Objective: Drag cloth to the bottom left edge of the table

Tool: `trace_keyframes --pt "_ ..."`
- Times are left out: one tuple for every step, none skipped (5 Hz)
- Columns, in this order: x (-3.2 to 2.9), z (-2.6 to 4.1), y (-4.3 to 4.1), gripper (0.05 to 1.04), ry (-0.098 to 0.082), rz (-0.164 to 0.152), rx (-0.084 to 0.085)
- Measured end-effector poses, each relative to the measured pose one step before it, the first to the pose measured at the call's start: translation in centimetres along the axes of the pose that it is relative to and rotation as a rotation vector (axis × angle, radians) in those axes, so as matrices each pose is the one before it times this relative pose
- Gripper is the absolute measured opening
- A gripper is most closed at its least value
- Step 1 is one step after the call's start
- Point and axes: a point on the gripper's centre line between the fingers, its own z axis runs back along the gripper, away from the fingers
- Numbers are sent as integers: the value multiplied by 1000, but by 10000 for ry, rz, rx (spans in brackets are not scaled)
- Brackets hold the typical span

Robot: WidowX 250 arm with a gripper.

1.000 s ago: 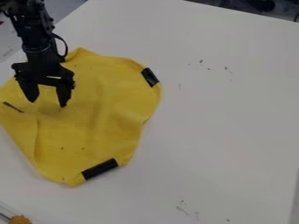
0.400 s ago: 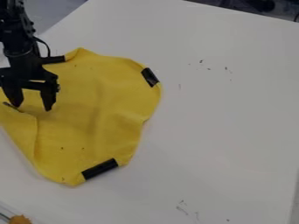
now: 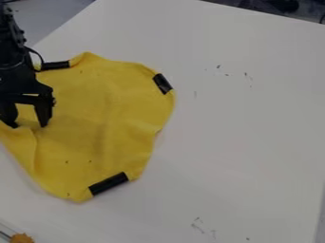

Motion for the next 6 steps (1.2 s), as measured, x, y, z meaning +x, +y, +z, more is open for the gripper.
trace_keyframes --pt "-236 -5 92 1001 130 44 2" --pt "-543 -112 257 1001 250 79 105" --pt "-507 673 346 1001 255 44 231" --pt "-164 1101 60 1001 57 -27 337" --pt "164 704 -367 1001 -36 -193 294" --pt "-85 138 -19 1001 29 -19 -21"
